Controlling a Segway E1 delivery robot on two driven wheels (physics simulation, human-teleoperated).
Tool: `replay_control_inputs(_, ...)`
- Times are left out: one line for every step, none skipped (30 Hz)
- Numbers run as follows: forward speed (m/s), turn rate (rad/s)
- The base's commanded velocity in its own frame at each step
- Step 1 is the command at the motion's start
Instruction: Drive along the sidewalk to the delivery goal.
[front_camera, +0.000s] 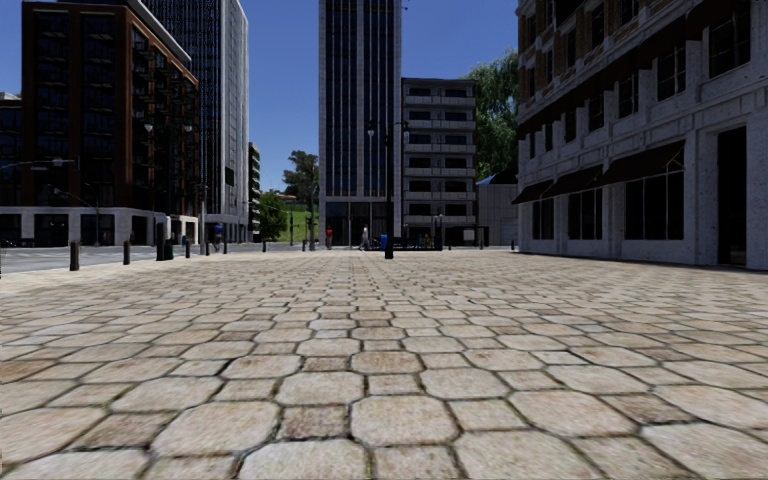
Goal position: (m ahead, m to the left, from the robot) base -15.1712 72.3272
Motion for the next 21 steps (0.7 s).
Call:
replay_control_inputs(2.0,0.0)
replay_control_inputs(2.0,0.0)
replay_control_inputs(2.0,0.0)
replay_control_inputs(2.0,0.0)
replay_control_inputs(2.0,0.0)
replay_control_inputs(2.0,0.0)
replay_control_inputs(2.0,0.0)
replay_control_inputs(2.0,0.0)
replay_control_inputs(2.0,0.0)
replay_control_inputs(2.0,0.0)
replay_control_inputs(2.0,0.0)
replay_control_inputs(2.0,0.0)
replay_control_inputs(2.0,0.0)
replay_control_inputs(2.0,0.0)
replay_control_inputs(2.0,0.0)
replay_control_inputs(2.0,0.0)
replay_control_inputs(2.0,0.0)
replay_control_inputs(2.0,0.0)
replay_control_inputs(2.0,0.0)
replay_control_inputs(2.0,0.0)
replay_control_inputs(2.0,0.0)
